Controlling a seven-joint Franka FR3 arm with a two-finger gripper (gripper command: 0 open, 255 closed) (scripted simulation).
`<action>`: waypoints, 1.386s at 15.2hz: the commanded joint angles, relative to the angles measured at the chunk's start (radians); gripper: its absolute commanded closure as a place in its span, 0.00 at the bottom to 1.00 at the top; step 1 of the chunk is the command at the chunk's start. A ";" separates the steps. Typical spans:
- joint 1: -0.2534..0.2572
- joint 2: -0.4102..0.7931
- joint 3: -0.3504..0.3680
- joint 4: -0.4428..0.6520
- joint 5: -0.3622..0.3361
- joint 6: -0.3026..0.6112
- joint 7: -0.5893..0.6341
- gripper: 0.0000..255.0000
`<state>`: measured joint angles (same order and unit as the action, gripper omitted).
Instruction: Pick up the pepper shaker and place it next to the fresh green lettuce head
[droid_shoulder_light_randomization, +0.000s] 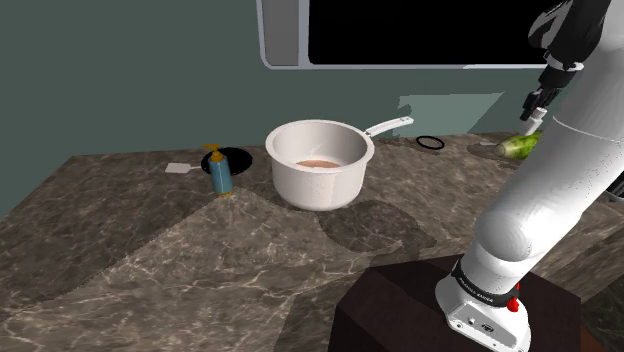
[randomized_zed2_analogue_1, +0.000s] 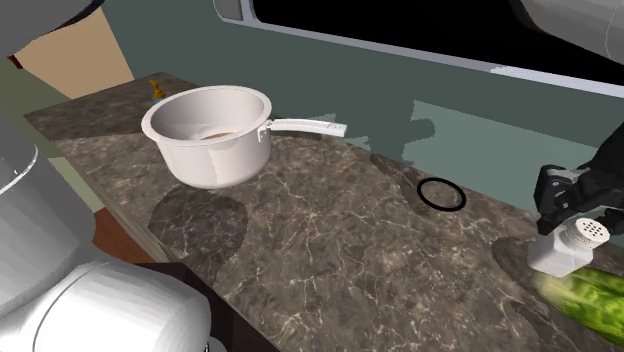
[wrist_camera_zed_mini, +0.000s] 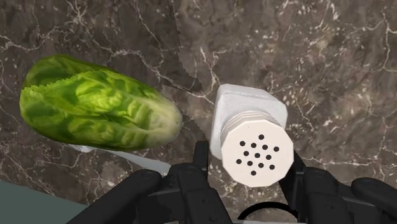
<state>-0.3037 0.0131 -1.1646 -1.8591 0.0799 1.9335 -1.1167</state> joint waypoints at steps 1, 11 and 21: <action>-0.004 0.011 -0.003 -0.018 0.012 0.023 -0.013 1.00; -0.025 0.078 0.001 -0.119 0.090 0.145 -0.073 1.00; -0.076 0.177 0.041 -0.194 0.210 0.254 -0.161 1.00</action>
<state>-0.3703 0.1726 -1.1327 -2.0466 0.2689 2.1741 -1.2636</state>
